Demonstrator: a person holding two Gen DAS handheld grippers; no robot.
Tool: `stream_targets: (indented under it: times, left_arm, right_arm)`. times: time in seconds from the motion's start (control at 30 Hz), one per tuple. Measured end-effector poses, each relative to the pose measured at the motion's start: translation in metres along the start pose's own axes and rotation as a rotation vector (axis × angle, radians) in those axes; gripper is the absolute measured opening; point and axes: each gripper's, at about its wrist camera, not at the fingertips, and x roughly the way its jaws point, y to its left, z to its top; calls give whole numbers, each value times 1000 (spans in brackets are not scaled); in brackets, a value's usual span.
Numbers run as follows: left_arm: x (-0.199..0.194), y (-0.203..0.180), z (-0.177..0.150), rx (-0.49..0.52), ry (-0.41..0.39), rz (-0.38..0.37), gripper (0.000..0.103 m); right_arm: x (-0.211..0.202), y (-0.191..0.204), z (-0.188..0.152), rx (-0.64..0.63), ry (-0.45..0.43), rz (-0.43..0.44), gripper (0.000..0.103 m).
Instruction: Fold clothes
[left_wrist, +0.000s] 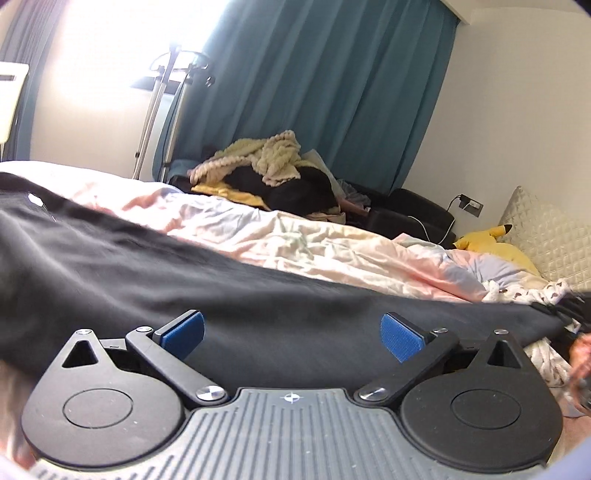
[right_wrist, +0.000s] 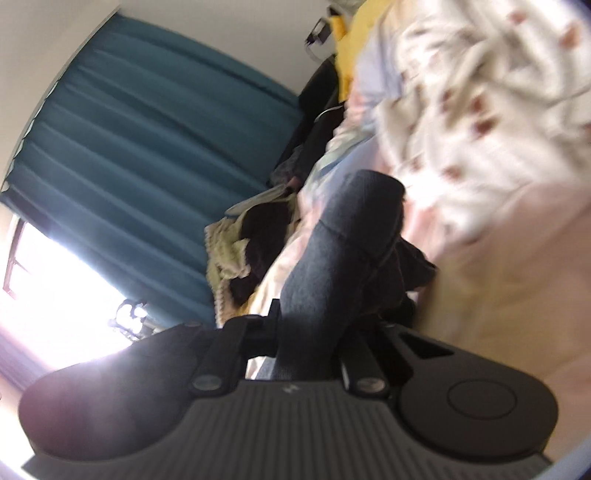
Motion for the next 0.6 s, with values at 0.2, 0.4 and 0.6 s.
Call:
stream_targets:
  times: [0.2, 0.4, 0.6]
  left_arm:
    - [53, 3, -15, 74, 152, 100, 103]
    - [67, -23, -35, 307, 248, 170, 103]
    - [18, -15, -9, 243, 212, 107, 103]
  right_arm:
    - [-86, -39, 6, 1, -57, -62, 8]
    - [-96, -31, -3, -148, -57, -129, 9]
    - [-82, 35, -18, -316, -115, -138, 9]
